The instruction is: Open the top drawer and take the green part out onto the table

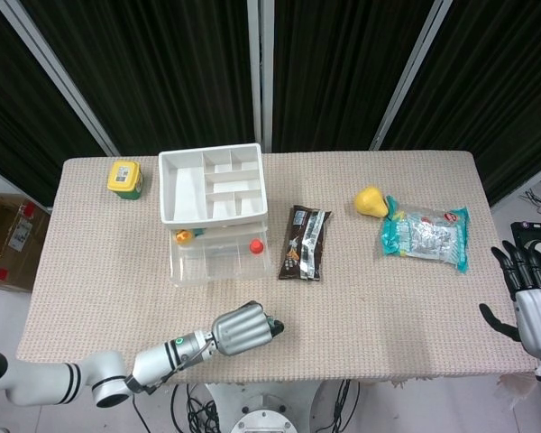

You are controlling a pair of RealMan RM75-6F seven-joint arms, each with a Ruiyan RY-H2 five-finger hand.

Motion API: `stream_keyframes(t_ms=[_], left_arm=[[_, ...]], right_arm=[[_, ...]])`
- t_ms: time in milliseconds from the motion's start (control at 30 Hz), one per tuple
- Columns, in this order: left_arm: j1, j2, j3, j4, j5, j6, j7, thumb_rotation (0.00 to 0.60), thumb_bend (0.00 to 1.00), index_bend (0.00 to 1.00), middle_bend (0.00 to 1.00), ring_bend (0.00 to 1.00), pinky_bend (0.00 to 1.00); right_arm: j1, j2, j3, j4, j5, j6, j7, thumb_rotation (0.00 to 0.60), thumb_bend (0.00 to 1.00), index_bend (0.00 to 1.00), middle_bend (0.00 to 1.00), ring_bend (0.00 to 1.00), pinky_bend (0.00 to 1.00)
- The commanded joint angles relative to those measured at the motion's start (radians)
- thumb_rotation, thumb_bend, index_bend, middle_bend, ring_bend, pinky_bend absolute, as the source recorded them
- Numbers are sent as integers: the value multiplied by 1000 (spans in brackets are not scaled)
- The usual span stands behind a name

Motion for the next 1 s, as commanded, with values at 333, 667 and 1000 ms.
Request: stream_keyframes(t_ms=[333,667,1000], left_arm=[[87,80,-34,-93,35,265,-102,600,140,201,607,739,976],[300,375,-119,-185,-236,521,-415,600,34,200,349,363,453],[521,521,-48,-89,-511,496,-701,362,4,201,245,245,260]], right_arm=[[1,5,2,-10,-1,2,-8,600,179,0,0,0,0],[9,4,0,-7,-11,-8,1,600,180,0,0,0,0],[33,-3,-10,33,-30,-44,59,600,207,0,0,0,0]])
